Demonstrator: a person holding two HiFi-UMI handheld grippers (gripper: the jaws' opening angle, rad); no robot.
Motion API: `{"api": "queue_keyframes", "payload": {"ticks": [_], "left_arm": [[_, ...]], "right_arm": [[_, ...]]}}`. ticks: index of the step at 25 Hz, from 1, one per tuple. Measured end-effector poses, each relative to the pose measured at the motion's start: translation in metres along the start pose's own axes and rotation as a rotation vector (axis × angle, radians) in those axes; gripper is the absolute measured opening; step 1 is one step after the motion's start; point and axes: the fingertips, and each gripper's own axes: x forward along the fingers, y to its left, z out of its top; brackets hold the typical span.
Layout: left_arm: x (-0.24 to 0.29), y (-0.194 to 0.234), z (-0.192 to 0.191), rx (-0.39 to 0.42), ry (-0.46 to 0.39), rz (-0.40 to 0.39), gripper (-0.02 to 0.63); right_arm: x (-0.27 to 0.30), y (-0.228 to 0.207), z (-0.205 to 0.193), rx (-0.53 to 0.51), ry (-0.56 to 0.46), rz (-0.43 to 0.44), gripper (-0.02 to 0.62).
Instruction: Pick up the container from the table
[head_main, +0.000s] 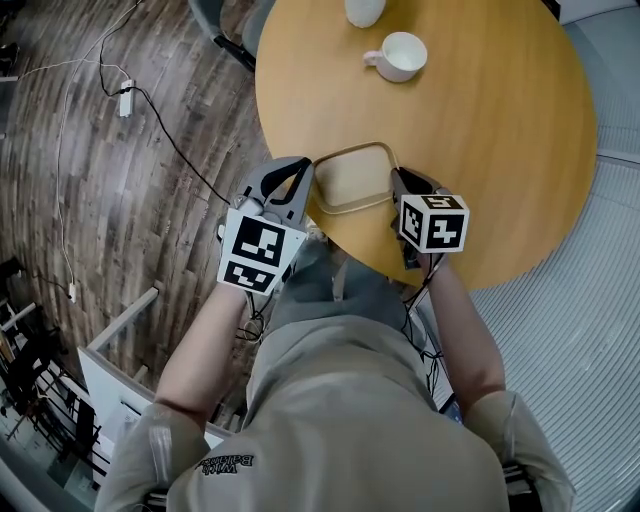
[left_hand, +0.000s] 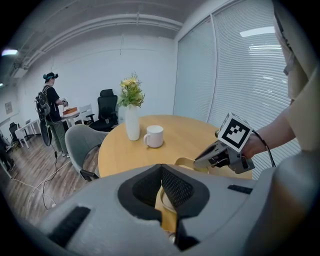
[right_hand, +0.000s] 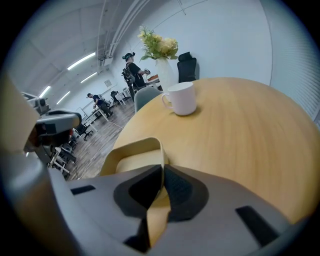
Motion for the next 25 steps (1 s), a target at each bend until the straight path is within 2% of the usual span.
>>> {"api": "queue_keyframes", "payload": {"ticks": [8, 13, 22, 25], "left_arm": [[-0.027, 0.007, 0.038, 0.054, -0.078, 0.037, 0.021], [-0.057, 0.014, 0.079, 0.098, -0.163, 0.073, 0.021], [-0.129, 0.008, 0.162, 0.195, -0.347, 0.139, 0.021], [-0.156, 0.006, 0.189, 0.199, -0.424, 0.173, 0.021]], "right_arm": [[-0.041, 0.009, 0.049, -0.082, -0.138, -0.019, 0.037], [-0.085, 0.025, 0.093, -0.085, -0.265, 0.017, 0.037], [-0.200, 0.047, 0.169, -0.184, -0.527, -0.013, 0.037], [-0.245, 0.060, 0.187, -0.222, -0.620, -0.026, 0.037]]}}
